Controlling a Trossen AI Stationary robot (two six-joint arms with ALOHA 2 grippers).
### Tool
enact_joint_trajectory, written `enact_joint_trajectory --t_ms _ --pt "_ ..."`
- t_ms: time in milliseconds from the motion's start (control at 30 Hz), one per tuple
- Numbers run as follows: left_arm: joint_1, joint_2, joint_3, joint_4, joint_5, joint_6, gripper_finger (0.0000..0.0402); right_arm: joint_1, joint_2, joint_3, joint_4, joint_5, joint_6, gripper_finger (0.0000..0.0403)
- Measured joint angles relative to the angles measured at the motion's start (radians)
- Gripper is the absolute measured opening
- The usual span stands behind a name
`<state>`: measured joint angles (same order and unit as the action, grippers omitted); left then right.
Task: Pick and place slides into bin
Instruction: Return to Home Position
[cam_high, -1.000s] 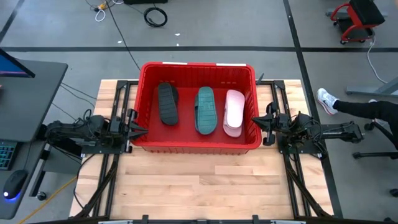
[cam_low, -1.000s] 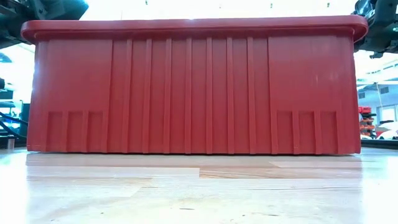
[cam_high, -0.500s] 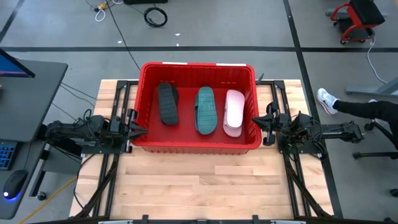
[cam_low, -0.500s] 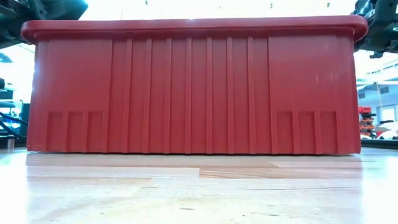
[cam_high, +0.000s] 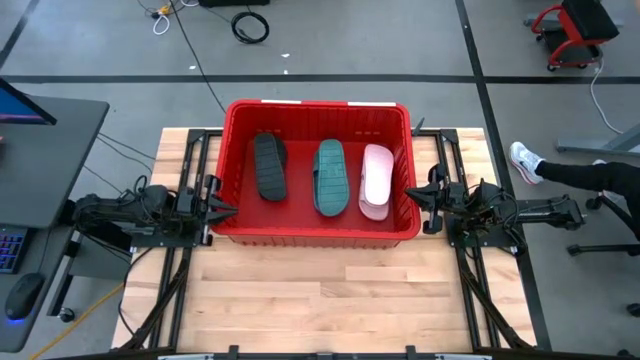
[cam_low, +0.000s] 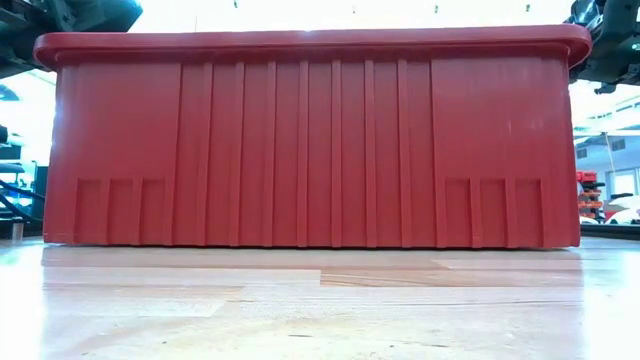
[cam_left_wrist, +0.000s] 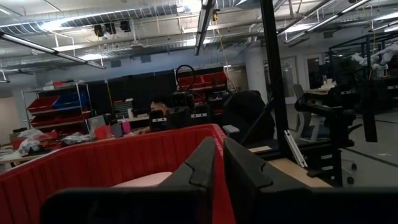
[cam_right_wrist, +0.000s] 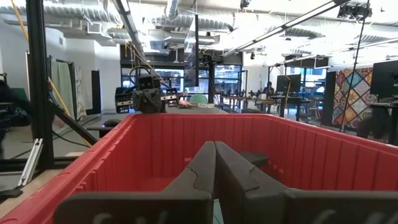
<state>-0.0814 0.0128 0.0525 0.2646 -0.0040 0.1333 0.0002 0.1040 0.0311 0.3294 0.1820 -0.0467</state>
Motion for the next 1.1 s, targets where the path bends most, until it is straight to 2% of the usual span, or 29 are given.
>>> enact_joint_trajectory --t_ms 367,833,1100 --pt "0.000 0.000 0.000 0.000 0.000 0.000 0.0023 0.000 0.000 0.000 0.000 0.000 0.000 0.0014" --pt "0.000 0.000 0.000 0.000 0.000 0.000 0.0040 0.000 0.000 0.000 0.000 0.000 0.000 0.0014" --pt "0.000 0.000 0.000 0.000 0.000 0.000 0.0032 0.000 0.000 0.000 0.000 0.000 0.000 0.0014"
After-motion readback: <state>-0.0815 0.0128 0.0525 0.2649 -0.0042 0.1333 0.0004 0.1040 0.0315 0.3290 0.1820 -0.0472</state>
